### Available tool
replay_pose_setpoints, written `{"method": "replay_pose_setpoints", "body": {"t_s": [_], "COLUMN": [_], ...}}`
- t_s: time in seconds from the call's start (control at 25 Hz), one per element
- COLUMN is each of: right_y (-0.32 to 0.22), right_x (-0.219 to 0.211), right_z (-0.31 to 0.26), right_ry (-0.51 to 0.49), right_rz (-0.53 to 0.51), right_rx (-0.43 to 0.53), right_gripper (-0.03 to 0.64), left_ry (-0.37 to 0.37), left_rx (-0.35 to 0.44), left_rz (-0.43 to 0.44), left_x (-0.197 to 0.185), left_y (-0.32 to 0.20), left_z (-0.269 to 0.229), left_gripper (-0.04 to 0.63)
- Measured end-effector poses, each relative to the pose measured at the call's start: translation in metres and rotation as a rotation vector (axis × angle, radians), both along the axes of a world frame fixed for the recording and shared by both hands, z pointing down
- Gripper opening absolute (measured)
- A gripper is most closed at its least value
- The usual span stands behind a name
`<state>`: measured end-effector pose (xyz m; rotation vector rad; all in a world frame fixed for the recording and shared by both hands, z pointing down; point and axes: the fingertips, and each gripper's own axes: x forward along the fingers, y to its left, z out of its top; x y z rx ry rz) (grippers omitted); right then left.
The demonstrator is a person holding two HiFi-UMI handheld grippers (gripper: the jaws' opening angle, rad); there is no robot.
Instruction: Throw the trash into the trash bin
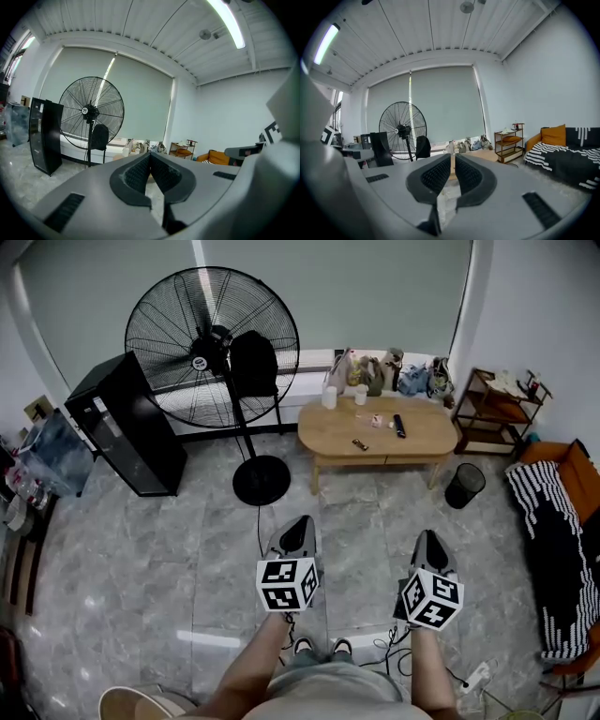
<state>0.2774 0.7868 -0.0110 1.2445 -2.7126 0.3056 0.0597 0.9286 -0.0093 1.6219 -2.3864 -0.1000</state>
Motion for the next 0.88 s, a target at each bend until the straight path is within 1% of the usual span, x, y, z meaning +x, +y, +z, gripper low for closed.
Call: {"method": "replay_pose_setpoints", "body": {"t_s": [0.2,0.28,0.68,0.76,0.88], "right_y": [-0.010,-0.015,-0.047,-0.055,-0.067], "right_x": [0.007,0.010,0.018,0.018,0.021], "right_z": [-0.007,-0.010,-0.011,-0.011,-0.006], "right_ry": [-0.015,-0.026,-0.046,-0.050,-0.054], "right_rz": [0.019,0.023,-0.003,-0.011,-0.021], "right_rx": [0.014,0.019,0.034,0.036,0.028], "right_gripper": [0.097,0.111,0.261,0.275,0.278], "left_ry": [-0.008,-0.019,-0.038,-0.042,-0.046], "left_rx": [0.013,0.017,0.025,0.020,0.013], "left_rz": [-0.012,-0.018,-0.052,-0.056,-0.065], "left_x": [-0.006,-0.008,-0.005,-0.003,0.002], "left_y": [-0.003,-0.006,-0.032,-0.040,-0.051], "left_z": [-0.006,-0.009,-0.014,-0.014,-0.011], "left_gripper": [0.018,0.018,0.018,0.018,0.018]}}
